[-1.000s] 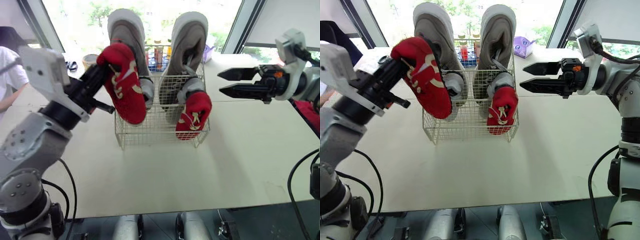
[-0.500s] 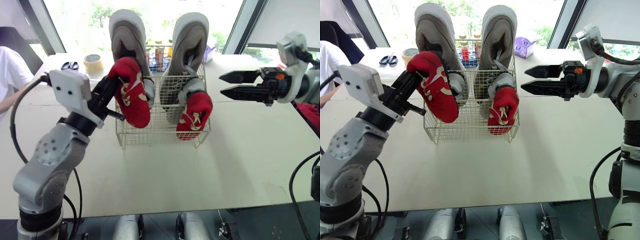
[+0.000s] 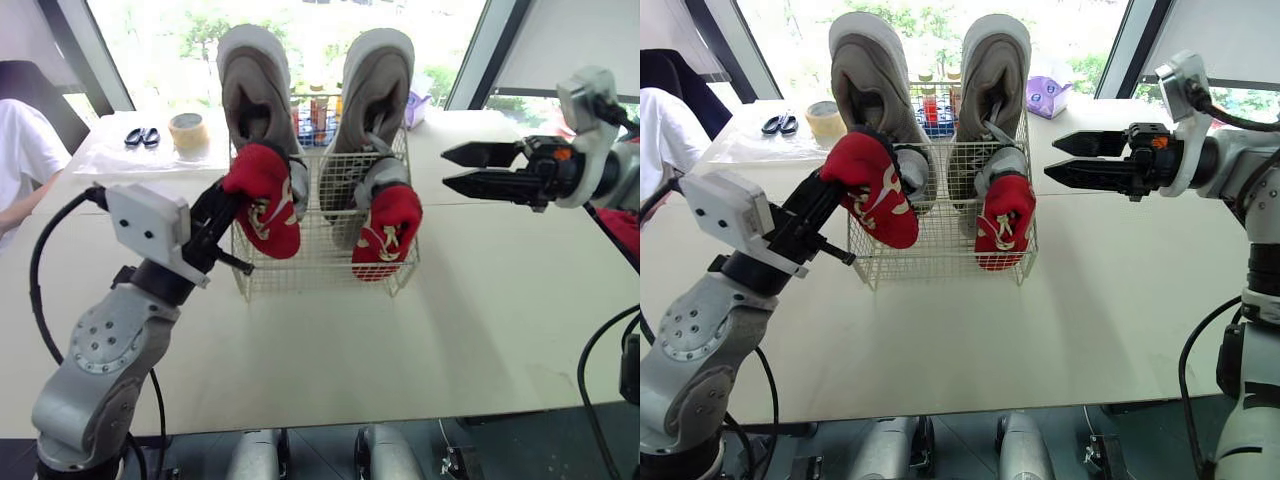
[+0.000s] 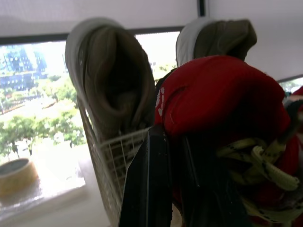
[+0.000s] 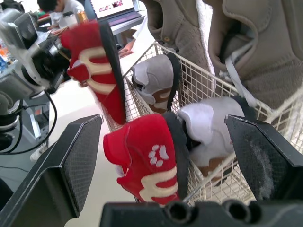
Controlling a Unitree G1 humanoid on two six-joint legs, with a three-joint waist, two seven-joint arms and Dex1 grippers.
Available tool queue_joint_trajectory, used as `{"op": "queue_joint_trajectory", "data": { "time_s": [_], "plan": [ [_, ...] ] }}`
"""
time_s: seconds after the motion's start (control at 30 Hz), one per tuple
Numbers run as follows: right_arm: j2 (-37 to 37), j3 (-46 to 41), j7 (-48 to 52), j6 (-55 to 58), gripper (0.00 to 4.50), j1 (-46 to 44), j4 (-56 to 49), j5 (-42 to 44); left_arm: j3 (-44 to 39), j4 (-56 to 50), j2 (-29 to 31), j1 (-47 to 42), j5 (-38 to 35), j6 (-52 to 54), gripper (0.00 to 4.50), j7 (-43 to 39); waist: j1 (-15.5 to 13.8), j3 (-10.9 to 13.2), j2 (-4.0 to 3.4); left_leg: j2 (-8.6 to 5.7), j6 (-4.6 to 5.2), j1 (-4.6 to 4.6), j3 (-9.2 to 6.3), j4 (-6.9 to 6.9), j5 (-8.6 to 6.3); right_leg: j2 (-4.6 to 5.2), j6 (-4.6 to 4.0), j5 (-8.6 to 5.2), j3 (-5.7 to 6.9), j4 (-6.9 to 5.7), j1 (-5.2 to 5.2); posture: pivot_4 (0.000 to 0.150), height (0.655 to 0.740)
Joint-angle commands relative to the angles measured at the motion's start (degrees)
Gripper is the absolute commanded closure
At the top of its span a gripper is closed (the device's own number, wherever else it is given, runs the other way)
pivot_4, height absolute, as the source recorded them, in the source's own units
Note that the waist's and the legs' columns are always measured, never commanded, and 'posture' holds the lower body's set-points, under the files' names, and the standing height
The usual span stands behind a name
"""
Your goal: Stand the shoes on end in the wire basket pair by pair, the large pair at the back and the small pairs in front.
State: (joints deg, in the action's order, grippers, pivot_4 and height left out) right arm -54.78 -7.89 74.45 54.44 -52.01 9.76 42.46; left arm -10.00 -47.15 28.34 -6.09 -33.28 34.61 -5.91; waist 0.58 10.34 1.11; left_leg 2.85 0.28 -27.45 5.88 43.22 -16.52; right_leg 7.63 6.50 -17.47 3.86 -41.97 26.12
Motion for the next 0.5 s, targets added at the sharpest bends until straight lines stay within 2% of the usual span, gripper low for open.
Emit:
{"op": "queue_joint_trajectory", "data": {
  "time_s": [0.03,0.23,0.33,0.43,0.5],
  "plan": [
    [0.2,-2.6,-0.3,-0.9,0.0,0.0,-1.6,1.2,-2.0,-1.8,-0.5,0.6,-1.9,2.0,4.44,0.5,0.0,0.0,-0.03,0.02,-0.01,-0.02,-0.01,0.0,0.0,0.0,0.0,0.0,0.0,0.0,0.01,0.15,0.6675],
    [0.7,-3.3,-0.9,-1.4,0.0,1.4,-2.2,1.7,-2.0,-3.1,-0.6,2.3,-3.0,4.3,4.44,1.1,0.0,0.0,-0.03,0.01,-0.01,0.0,0.01,0.0,0.0,0.01,0.0,0.0,0.0,0.02,-0.01,0.15,0.6675],
    [0.6,-3.7,-1.1,-1.5,0.0,2.2,-2.6,1.7,-4.5,-3.1,-1.4,1.4,-7.8,5.8,4.44,1.6,0.0,0.0,-0.03,0.01,0.0,0.0,0.0,0.0,0.0,0.01,0.0,0.0,-0.01,0.02,-0.01,0.15,0.6675],
    [0.5,-4.1,-1.1,-1.5,0.0,2.9,-3.1,1.9,-8.6,-3.0,-0.8,1.5,-14.7,7.0,3.43,1.1,0.1,0.0,-0.03,0.03,0.0,0.0,-0.01,-0.01,0.0,0.0,0.0,0.0,-0.01,0.02,0.0,0.15,0.6675],
    [0.5,-4.3,-1.1,-1.4,0.0,3.7,-3.6,2.0,-11.6,-2.8,0.8,2.6,-20.8,8.9,2.46,1.2,0.1,0.0,-0.03,0.05,-0.01,0.0,-0.01,-0.01,0.01,0.0,0.0,0.0,-0.01,0.02,0.0,0.15,0.6675]
  ]
}}
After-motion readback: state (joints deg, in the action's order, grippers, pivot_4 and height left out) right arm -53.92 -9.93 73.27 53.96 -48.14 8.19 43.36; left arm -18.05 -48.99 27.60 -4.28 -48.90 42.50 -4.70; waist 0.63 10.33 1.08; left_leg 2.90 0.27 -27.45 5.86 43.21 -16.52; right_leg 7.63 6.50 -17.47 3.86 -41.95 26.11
